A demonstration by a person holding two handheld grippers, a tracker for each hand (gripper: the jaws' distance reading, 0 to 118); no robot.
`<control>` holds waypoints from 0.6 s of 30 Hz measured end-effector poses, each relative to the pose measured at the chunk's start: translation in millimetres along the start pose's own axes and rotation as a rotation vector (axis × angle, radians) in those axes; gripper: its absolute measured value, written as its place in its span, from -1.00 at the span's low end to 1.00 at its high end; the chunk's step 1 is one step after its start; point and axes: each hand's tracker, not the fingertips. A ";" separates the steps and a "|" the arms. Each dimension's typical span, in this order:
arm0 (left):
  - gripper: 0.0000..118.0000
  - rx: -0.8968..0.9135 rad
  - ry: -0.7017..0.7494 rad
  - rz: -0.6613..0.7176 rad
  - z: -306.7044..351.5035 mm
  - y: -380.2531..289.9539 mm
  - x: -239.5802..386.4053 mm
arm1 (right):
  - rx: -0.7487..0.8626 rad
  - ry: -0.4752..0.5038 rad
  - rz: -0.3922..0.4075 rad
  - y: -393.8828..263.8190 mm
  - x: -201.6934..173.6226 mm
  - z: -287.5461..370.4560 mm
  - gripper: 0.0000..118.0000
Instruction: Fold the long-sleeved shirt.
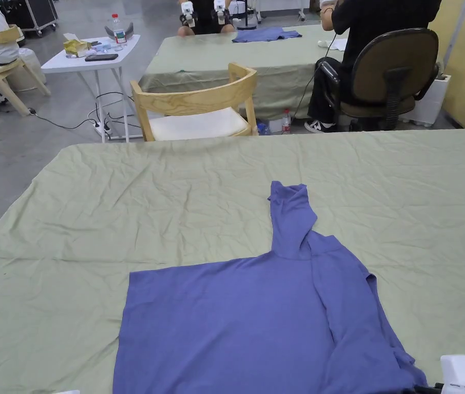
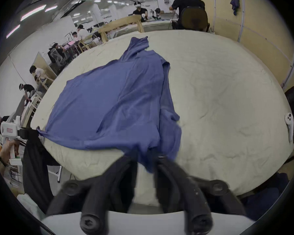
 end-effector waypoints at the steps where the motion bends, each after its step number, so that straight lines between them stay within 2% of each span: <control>1: -0.23 0.013 0.003 0.004 3.3 0.2 -1.0 | -0.007 -0.014 0.014 0.1 -0.2 0.7 -0.30; 5: -0.19 0.096 0.004 0.030 32.8 8.1 0.5 | 0.056 -0.036 0.053 6.4 -7.2 23.9 -0.30; 10: -0.19 0.264 0.026 0.033 72.0 36.5 14.0 | 0.250 -0.019 0.059 39.1 -30.8 64.4 -0.30; 16: -0.20 0.422 0.032 -0.021 103.7 81.3 52.7 | 0.438 -0.030 0.098 86.0 -76.5 101.5 -0.30; 18: -0.29 0.454 0.021 -0.057 107.9 93.7 67.7 | 0.485 -0.014 0.094 99.9 -87.1 105.2 -0.31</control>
